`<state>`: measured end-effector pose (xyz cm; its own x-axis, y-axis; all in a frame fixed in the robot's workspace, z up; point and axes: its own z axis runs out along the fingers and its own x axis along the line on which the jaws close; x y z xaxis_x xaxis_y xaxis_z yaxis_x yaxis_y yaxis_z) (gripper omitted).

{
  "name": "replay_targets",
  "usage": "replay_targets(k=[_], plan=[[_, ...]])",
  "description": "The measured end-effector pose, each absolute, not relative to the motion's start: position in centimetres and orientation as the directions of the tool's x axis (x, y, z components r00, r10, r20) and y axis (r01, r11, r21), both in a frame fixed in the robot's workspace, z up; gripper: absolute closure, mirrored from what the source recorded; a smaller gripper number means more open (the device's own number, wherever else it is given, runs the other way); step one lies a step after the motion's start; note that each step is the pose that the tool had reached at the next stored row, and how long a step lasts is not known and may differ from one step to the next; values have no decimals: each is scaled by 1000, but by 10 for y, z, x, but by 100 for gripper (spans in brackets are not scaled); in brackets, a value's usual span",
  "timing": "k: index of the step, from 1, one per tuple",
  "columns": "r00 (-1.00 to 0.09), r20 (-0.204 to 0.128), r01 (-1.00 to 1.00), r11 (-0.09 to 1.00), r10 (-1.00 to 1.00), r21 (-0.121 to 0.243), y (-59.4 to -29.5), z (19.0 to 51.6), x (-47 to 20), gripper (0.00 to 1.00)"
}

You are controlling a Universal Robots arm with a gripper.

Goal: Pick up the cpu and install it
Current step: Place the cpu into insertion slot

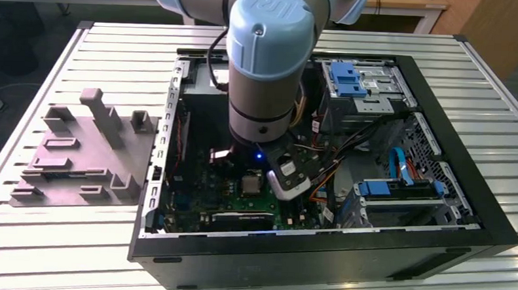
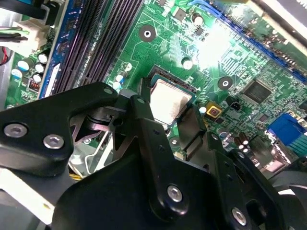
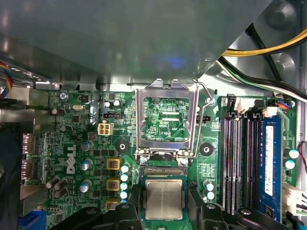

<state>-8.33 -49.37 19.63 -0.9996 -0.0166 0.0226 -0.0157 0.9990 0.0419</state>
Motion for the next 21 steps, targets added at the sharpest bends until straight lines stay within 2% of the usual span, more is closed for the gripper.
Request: replay_targets(k=[21], plan=[[-1000,24,-16,999,-17,43,-492,187,-84,53]])
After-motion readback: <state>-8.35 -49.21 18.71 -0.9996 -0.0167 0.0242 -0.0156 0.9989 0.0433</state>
